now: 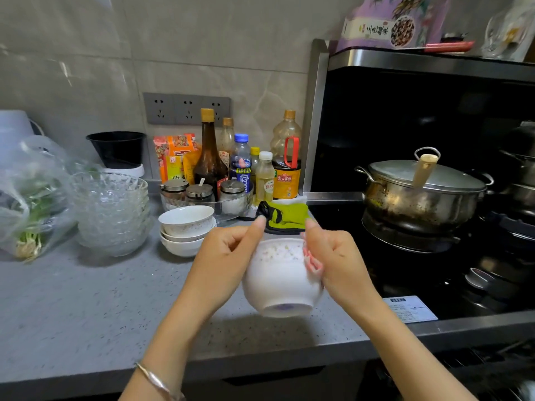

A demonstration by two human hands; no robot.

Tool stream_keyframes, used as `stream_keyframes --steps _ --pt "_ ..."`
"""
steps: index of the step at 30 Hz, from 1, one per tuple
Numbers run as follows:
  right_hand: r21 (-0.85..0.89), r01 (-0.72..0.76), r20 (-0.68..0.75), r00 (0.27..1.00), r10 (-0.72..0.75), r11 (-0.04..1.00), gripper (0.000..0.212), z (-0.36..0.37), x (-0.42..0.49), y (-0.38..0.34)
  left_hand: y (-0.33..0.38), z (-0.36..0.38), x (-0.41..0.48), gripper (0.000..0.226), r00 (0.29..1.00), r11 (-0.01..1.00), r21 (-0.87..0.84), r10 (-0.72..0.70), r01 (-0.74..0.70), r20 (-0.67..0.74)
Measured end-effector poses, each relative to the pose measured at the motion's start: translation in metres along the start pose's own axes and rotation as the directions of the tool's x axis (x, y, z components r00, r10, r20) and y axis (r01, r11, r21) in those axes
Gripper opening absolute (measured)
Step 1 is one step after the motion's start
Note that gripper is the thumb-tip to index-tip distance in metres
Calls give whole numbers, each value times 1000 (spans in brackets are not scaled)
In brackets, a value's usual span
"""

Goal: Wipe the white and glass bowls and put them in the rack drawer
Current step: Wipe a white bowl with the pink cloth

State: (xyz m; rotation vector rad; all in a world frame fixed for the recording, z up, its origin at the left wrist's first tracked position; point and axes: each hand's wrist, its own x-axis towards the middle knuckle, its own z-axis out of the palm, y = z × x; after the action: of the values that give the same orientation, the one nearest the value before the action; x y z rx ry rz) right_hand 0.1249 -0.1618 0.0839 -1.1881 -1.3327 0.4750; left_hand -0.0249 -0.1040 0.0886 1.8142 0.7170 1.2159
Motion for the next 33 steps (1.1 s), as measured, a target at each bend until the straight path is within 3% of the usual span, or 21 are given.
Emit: stream_keyframes --steps 3,6,9,11,12,15,17,19,21,23,25,26,29,31,33 --pt "-261 113 29 994 -109 959 58 5 1 4 -1 5 2 75 995 985 155 69 -79 72" --pt "-306 140 14 990 -142 942 57 10 3 7 -3 13 1 71 985 950 261 165 -170 41" --pt "-136 136 -35 989 -142 981 64 15 -2 5 -3 15 0 66 975 958 215 209 -189 -74" --pt "81 115 -87 990 -108 990 56 20 -8 3 -5 18 -2 69 969 983 120 163 -142 -185" --pt "105 112 -89 991 -103 988 50 24 -11 2 -7 19 -2 68 963 993 44 114 -107 -242" --pt "-243 198 -65 973 -219 950 39 38 -17 7 -15 28 -1 74 923 992 -123 -38 -10 -382" --pt "-480 299 -10 938 -346 825 43 46 -19 7 -16 33 0 70 888 987 -158 -92 22 -451" --pt "-602 354 33 906 -421 715 44 47 -19 8 -15 37 0 66 875 983 -185 -98 10 -473" --pt "-523 327 10 926 -379 787 43 42 -14 8 -12 39 -2 70 869 981 -194 -107 14 -482" --pt "-247 212 -41 972 -229 945 39 34 -8 6 -11 39 -3 66 863 963 -270 -153 21 -482" --pt "3 99 -47 994 -99 995 36 29 -5 6 -9 37 -3 52 851 934 -354 -215 37 -478" --pt "31 84 -50 995 -82 996 36 29 -6 5 -8 35 -2 46 846 925 -377 -242 53 -476" --pt "-196 193 -74 975 -211 961 41 38 -14 -1 -6 33 0 47 850 925 -376 -237 49 -471" --pt "-479 295 -41 933 -357 827 42 44 -15 0 -6 34 0 53 873 960 -278 -159 28 -461" --pt "-577 329 -16 910 -413 748 40 47 -14 5 -8 36 -2 58 895 976 -216 -102 7 -434"
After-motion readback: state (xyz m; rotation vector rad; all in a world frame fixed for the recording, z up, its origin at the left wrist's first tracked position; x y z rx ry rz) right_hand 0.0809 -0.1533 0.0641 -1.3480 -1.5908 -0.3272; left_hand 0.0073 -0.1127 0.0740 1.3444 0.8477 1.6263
